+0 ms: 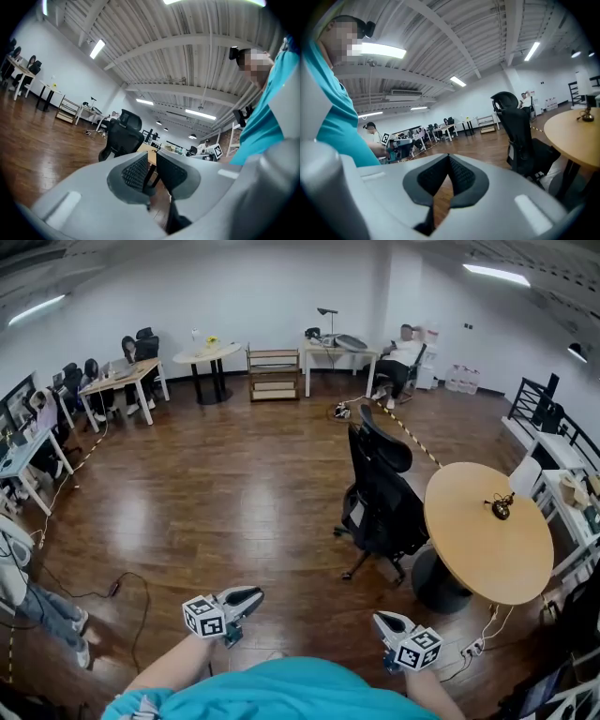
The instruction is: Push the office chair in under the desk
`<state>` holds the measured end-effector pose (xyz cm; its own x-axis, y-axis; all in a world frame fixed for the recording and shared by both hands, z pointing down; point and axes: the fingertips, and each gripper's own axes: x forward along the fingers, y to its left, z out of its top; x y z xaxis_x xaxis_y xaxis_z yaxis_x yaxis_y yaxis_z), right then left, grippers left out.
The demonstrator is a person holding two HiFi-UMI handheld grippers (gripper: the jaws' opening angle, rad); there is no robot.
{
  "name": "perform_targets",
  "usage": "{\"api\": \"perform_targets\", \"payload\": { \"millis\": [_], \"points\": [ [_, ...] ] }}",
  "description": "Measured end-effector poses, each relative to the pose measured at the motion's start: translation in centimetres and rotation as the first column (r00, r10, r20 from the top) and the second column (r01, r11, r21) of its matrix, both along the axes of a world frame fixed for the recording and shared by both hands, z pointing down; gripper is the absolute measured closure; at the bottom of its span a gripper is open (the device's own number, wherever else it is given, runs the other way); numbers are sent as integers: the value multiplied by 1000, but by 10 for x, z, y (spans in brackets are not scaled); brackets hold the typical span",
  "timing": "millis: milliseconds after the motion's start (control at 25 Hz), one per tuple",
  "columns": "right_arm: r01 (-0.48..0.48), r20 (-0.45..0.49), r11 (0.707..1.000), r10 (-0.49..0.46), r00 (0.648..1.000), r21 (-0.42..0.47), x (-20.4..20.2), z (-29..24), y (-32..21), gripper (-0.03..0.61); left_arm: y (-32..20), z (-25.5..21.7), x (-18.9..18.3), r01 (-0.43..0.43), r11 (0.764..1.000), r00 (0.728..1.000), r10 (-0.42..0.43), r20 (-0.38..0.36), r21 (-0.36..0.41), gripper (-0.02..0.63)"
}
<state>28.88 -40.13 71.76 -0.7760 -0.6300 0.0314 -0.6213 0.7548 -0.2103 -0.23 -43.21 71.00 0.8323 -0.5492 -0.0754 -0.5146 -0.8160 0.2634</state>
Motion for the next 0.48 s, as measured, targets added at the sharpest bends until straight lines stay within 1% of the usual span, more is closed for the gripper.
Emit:
{"api": "perform_targets", "payload": {
  "millis": [80, 240, 360, 480],
  "points": [
    [18, -2, 1000, -18, 1000, 1, -12, 2, 24, 578, 36, -2, -6, -4, 1000, 999, 4, 33, 17, 549],
    [48, -28, 998, -47, 999, 40, -49, -17, 72, 578, 100, -20, -43, 32, 999, 999, -32, 3, 32, 549],
    [65, -47, 996, -61, 997, 67, -94, -32, 114, 578, 149, -33, -79, 28, 997, 1000, -28, -5, 71, 549],
    [69, -56, 995, -65, 996, 73, -155, -31, 162, 578, 206, -35, -133, 15, 995, 1000, -15, -5, 100, 549]
  ]
}}
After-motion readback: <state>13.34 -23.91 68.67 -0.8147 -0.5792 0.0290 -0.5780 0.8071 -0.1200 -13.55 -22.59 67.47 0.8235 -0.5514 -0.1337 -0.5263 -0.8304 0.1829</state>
